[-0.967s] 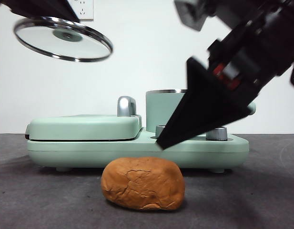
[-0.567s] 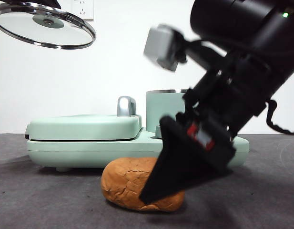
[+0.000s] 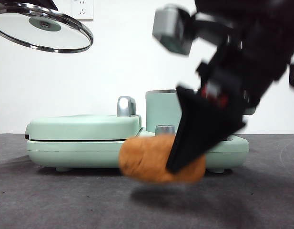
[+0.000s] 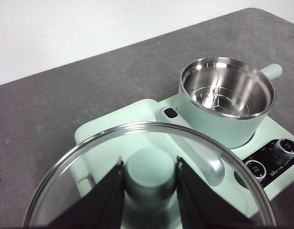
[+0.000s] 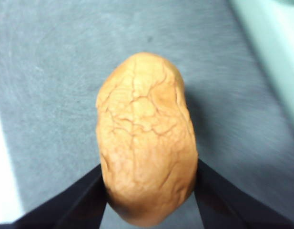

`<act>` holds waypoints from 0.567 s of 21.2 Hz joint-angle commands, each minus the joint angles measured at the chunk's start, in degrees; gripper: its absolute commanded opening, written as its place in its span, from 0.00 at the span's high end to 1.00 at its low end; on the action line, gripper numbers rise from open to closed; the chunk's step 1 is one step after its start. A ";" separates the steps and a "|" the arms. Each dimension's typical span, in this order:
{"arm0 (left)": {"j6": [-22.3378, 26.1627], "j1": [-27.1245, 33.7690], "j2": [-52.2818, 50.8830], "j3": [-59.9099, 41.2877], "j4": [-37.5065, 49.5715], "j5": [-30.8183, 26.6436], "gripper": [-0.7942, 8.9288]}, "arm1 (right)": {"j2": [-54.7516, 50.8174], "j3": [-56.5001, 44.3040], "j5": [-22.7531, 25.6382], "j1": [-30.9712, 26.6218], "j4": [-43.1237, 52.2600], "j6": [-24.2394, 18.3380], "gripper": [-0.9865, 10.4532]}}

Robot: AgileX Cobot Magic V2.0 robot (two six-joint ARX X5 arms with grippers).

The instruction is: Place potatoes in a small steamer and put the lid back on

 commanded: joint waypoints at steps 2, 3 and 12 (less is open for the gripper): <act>0.20 -0.11 -0.22 0.90 1.68 0.09 0.91 | -0.98 10.03 3.87 -0.42 -14.38 3.89 0.71; 0.20 -0.11 -0.22 0.92 1.70 0.09 0.91 | -0.96 13.75 4.74 -1.22 -18.82 5.14 0.71; 0.20 -0.11 -0.22 0.90 1.73 0.07 0.91 | 4.68 38.07 5.40 -12.81 -27.23 8.26 0.71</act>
